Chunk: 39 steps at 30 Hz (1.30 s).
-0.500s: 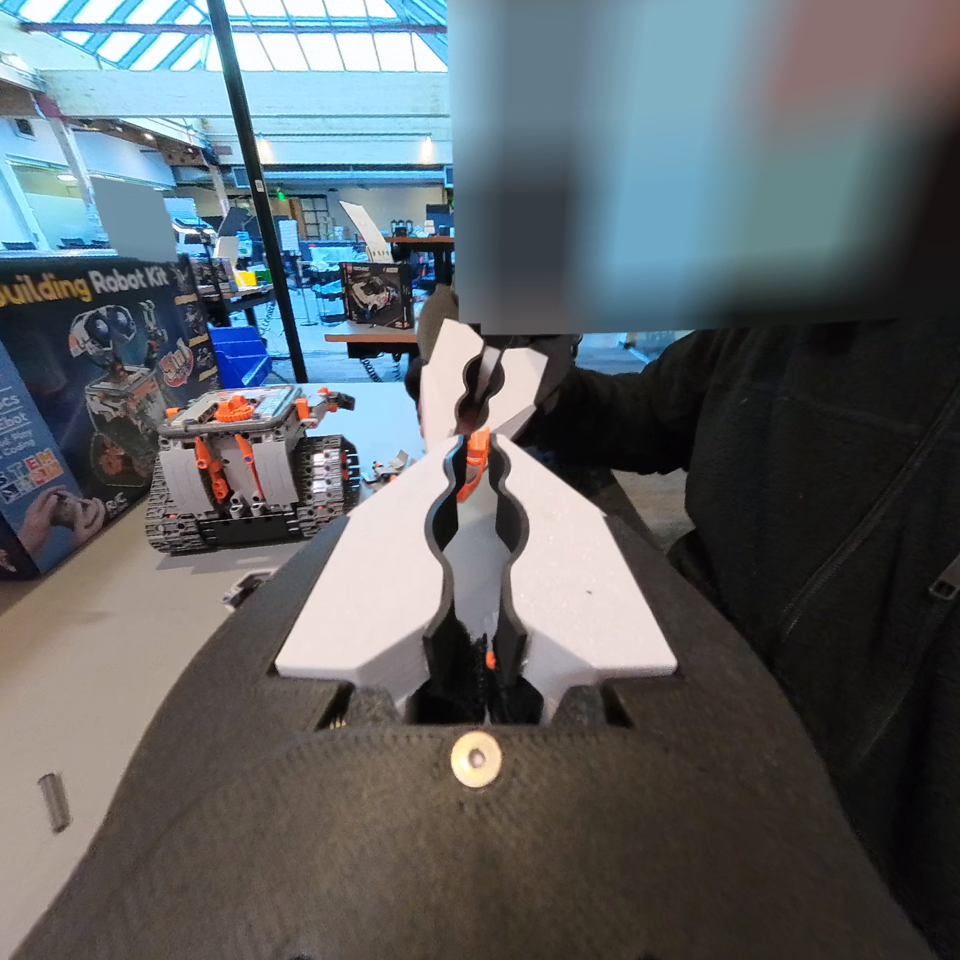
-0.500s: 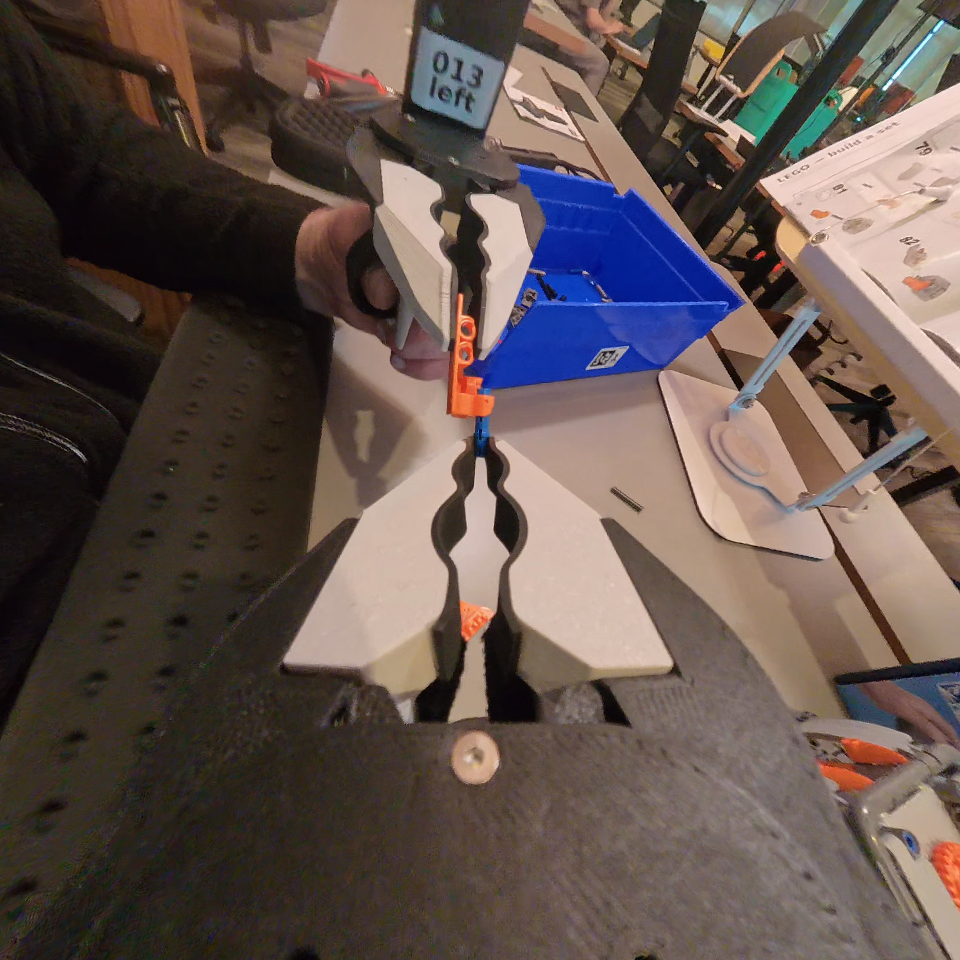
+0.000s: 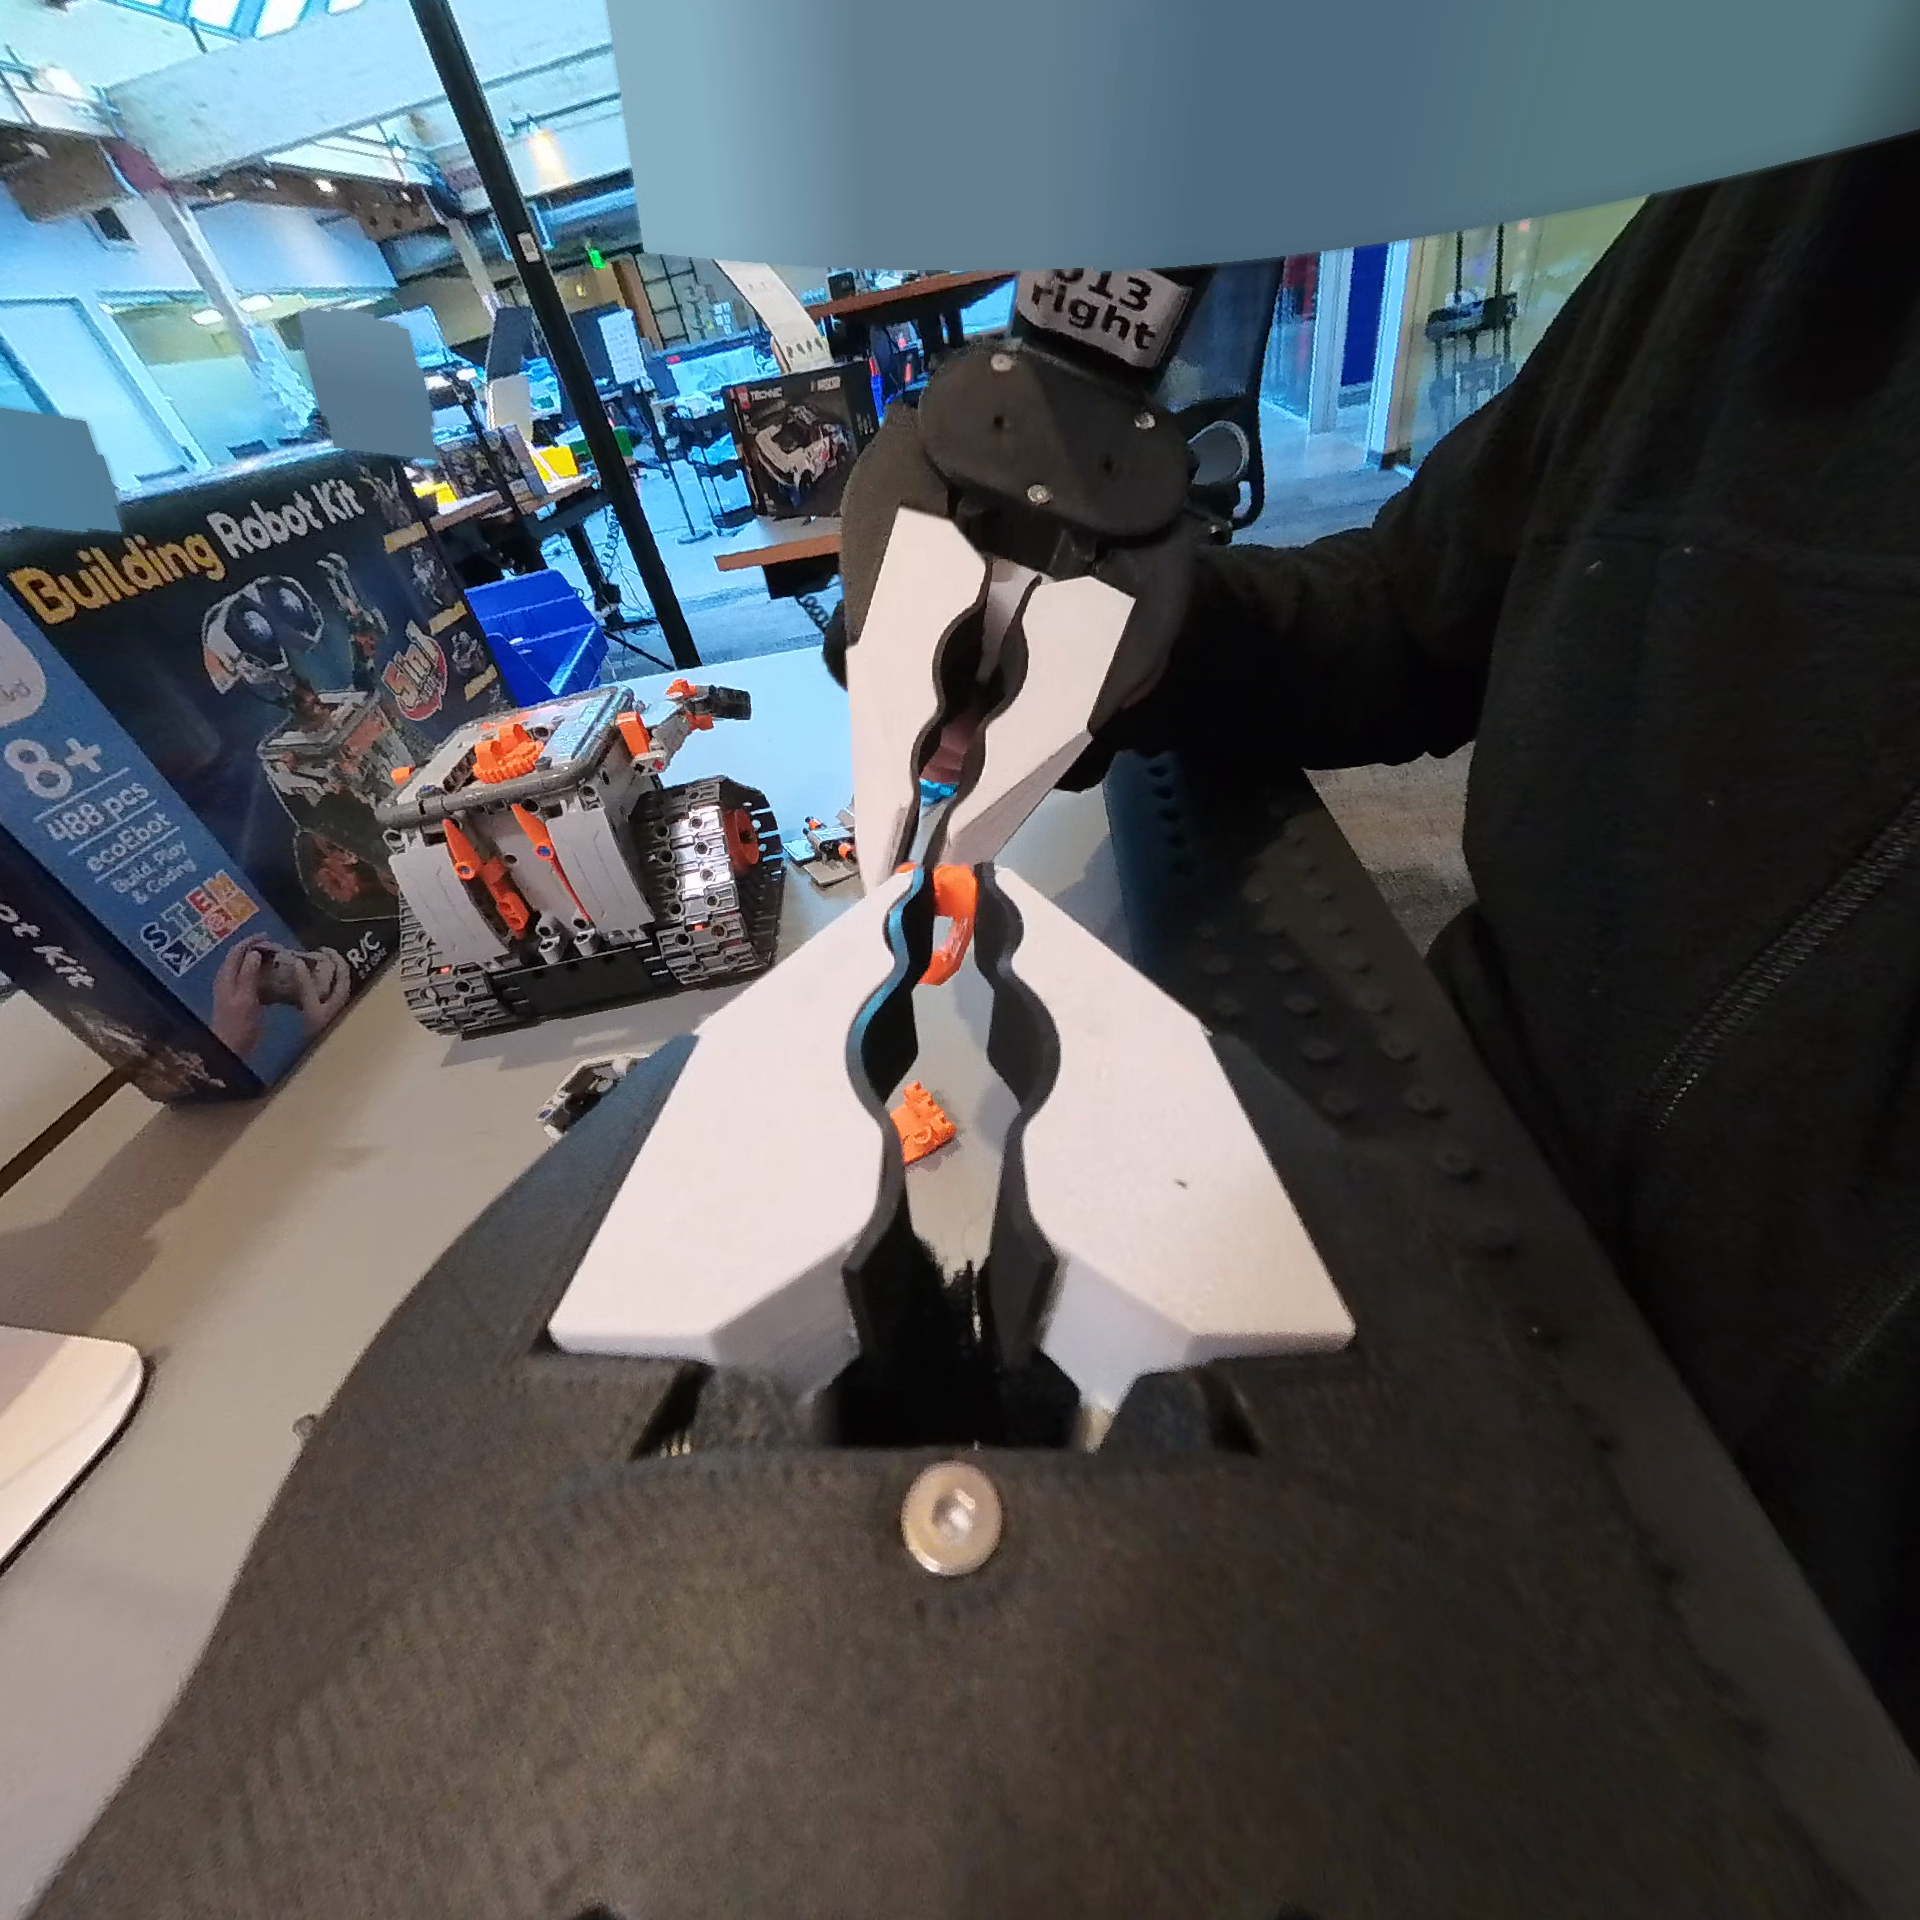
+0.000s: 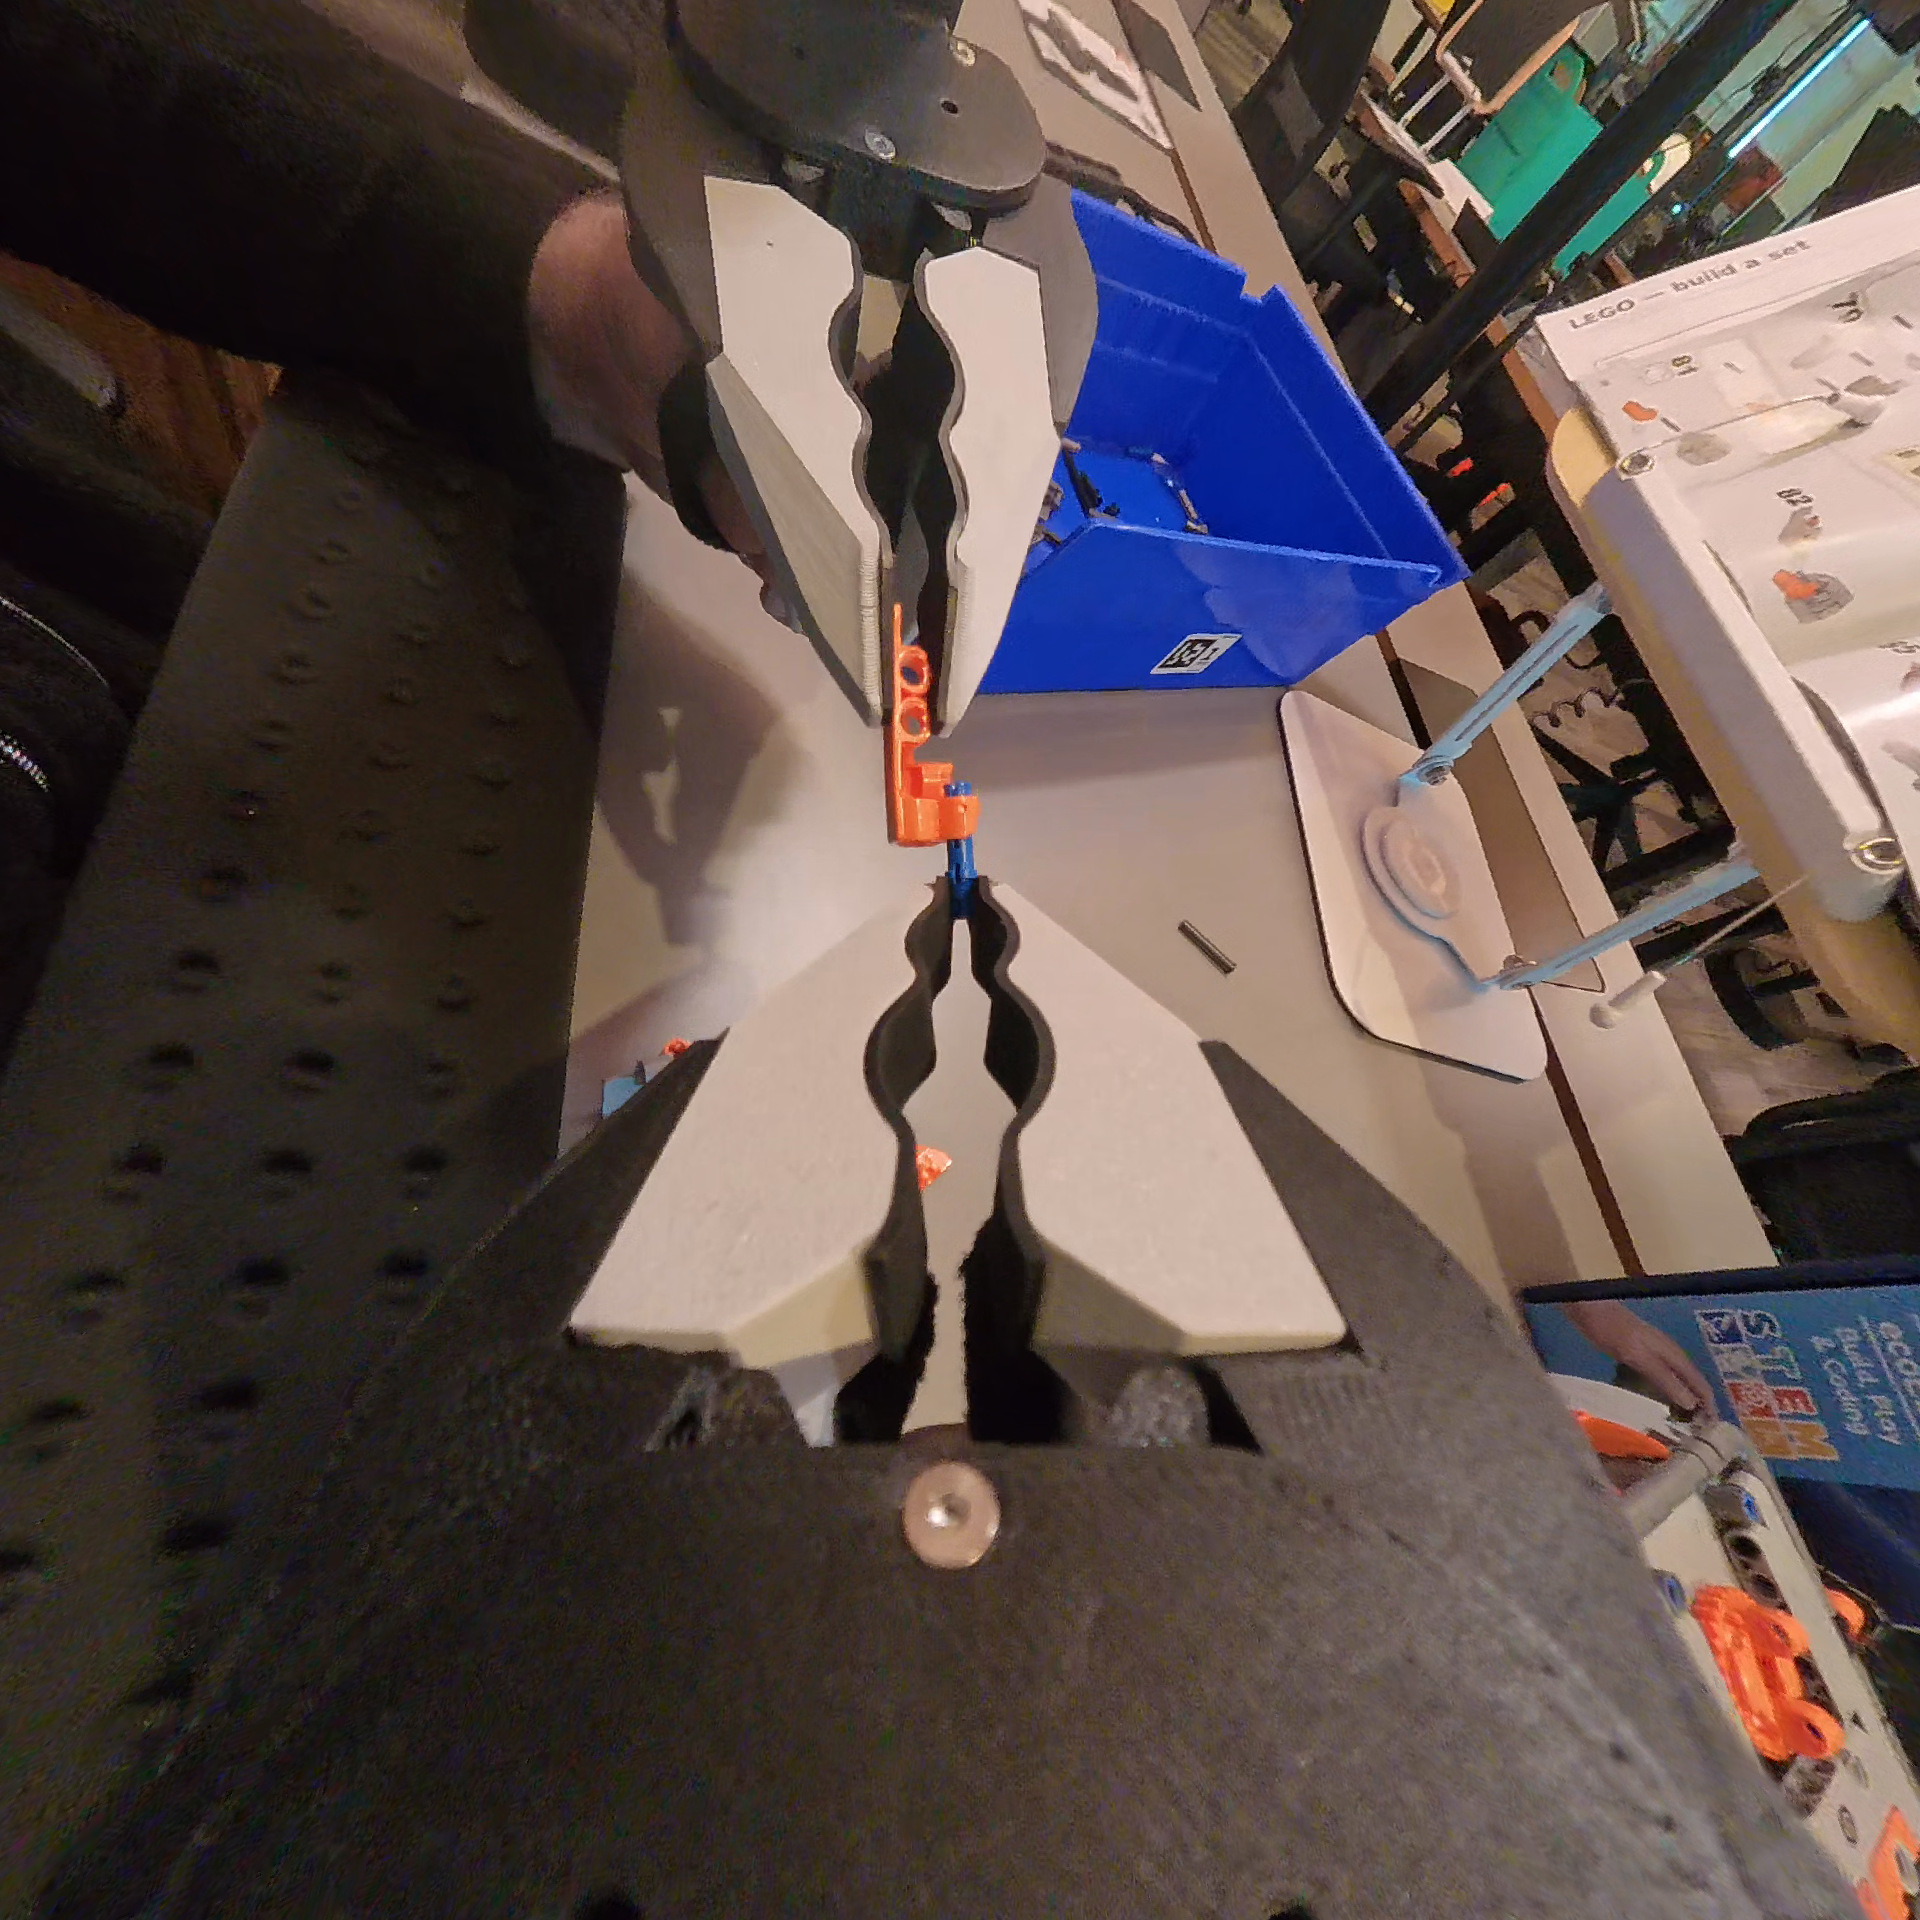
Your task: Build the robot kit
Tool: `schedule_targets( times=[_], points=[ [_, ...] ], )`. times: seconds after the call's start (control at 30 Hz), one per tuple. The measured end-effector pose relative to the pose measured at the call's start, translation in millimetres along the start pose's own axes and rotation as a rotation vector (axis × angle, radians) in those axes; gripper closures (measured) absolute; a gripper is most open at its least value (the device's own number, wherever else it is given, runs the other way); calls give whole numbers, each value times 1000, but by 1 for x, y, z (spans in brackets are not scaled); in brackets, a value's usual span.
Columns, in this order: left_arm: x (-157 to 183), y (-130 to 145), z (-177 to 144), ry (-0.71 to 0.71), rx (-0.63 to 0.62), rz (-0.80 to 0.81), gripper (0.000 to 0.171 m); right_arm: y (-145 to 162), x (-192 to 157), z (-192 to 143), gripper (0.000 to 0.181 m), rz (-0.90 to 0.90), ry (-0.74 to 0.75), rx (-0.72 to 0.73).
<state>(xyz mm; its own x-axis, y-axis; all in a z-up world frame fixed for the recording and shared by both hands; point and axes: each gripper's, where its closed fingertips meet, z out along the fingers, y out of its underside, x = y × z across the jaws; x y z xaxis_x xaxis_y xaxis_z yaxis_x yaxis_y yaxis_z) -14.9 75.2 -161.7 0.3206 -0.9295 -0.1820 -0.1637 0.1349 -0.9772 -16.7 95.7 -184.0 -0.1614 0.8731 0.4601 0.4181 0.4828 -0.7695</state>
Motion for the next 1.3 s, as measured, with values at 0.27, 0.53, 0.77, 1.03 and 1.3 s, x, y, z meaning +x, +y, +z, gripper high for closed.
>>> schedule_targets(
  times=[0.27,0.53,0.77,1.03,1.3],
  points=[
    [2,12,4,-4,-46,12,166,6,-7,9,181,7,-25,-29],
    [-16,-8,-7,-41,63,-87,166,4,24,-18,181,132,-1,67],
    [-13,-14,-4,-17,106,-85,166,2,32,-42,157,212,8,121],
    [-3,-20,2,24,147,-71,166,-20,-3,-5,164,249,-78,174],
    [-5,-17,0,-4,117,-37,159,-19,0,1,169,209,-99,102]
  ],
)
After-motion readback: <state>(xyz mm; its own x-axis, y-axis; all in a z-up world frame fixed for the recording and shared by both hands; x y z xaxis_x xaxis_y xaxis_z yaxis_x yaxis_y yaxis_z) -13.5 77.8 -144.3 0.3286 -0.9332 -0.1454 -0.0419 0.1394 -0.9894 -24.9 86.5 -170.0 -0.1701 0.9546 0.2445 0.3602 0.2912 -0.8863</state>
